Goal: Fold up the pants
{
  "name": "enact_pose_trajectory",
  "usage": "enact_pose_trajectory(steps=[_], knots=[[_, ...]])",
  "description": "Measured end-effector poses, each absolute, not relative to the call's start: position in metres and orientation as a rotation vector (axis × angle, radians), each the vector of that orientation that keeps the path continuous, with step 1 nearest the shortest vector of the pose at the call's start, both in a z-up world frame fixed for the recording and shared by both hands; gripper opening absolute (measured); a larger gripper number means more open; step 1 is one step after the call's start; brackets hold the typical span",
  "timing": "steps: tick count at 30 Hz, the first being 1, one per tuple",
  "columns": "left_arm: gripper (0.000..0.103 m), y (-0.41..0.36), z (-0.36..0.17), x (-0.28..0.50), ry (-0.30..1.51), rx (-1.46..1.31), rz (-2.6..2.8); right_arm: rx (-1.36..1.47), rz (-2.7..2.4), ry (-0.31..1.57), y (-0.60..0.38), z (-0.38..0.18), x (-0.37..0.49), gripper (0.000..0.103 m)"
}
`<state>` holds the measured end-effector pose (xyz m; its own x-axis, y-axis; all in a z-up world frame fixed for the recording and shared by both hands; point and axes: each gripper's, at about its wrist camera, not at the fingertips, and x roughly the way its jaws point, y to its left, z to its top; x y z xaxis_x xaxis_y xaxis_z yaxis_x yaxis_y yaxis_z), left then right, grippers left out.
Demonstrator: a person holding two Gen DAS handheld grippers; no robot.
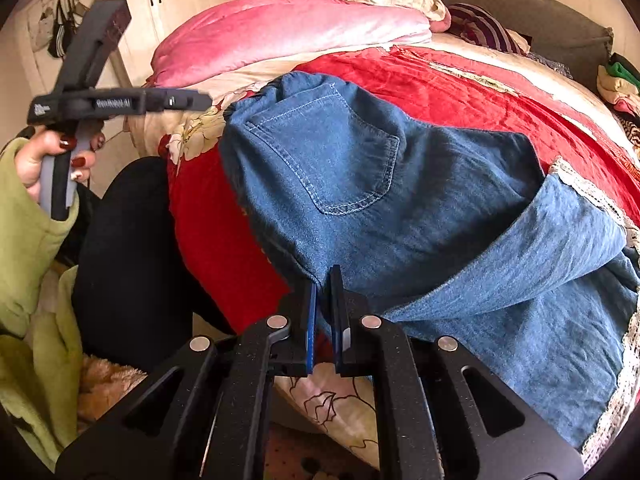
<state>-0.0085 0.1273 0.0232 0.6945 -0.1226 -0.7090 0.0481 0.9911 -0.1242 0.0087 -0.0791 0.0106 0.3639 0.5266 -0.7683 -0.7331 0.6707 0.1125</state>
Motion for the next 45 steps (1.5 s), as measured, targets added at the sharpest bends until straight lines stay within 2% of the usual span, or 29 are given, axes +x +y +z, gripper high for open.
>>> enact_pose_trajectory(steps=[7, 9, 11, 15, 16, 21, 27, 29, 32, 35, 36, 40, 43, 45], knots=[[0.055, 0.066, 0.014, 0.018, 0.811, -0.035, -0.235, -0.273, 0.833, 0.886, -0.078, 0.009, 0.005, 0.008], [0.048, 0.058, -0.007, 0.03, 0.881, 0.053, -0.174, -0.251, 0.833, 0.895, -0.082, 0.013, 0.005, 0.01], [0.048, 0.06, -0.017, 0.031, 0.899, 0.051, -0.17, -0.219, 0.845, 0.868, -0.088, 0.025, 0.001, 0.016], [0.048, 0.063, -0.021, 0.027, 0.891, 0.054, -0.166, -0.162, 0.819, 0.802, -0.094, 0.041, 0.005, 0.044], [0.048, 0.062, -0.022, 0.025, 0.889, 0.054, -0.164, -0.148, 0.798, 0.812, -0.093, 0.037, 0.01, 0.046], [0.048, 0.065, -0.023, 0.024, 0.881, 0.021, -0.179, -0.126, 0.708, 1.058, -0.088, -0.016, 0.034, 0.047], [0.049, 0.067, -0.007, 0.011, 0.801, -0.036, -0.159, -0.112, 0.74, 0.955, -0.097, 0.012, 0.025, 0.047], [0.05, 0.072, 0.006, 0.005, 0.765, -0.055, -0.149, -0.091, 0.716, 0.912, -0.108, 0.025, 0.025, 0.05], [0.058, 0.075, 0.022, -0.003, 0.729, -0.061, -0.135, -0.052, 0.65, 0.867, -0.129, 0.04, 0.03, 0.057], [0.06, 0.074, 0.031, -0.007, 0.718, -0.064, -0.136, -0.008, 0.598, 0.836, -0.152, 0.05, 0.031, 0.059], [0.064, 0.073, 0.033, -0.007, 0.719, -0.068, -0.142, 0.003, 0.583, 0.828, -0.159, 0.052, 0.031, 0.062], [0.065, 0.061, 0.037, -0.004, 0.726, -0.077, -0.194, 0.037, 0.505, 0.788, -0.185, 0.063, 0.031, 0.069], [0.078, 0.045, 0.035, -0.001, 0.735, -0.055, -0.23, 0.059, 0.46, 0.759, -0.203, 0.068, 0.032, 0.076], [0.078, 0.031, 0.033, 0.002, 0.744, -0.04, -0.263, 0.071, 0.434, 0.746, -0.211, 0.069, 0.033, 0.079]])
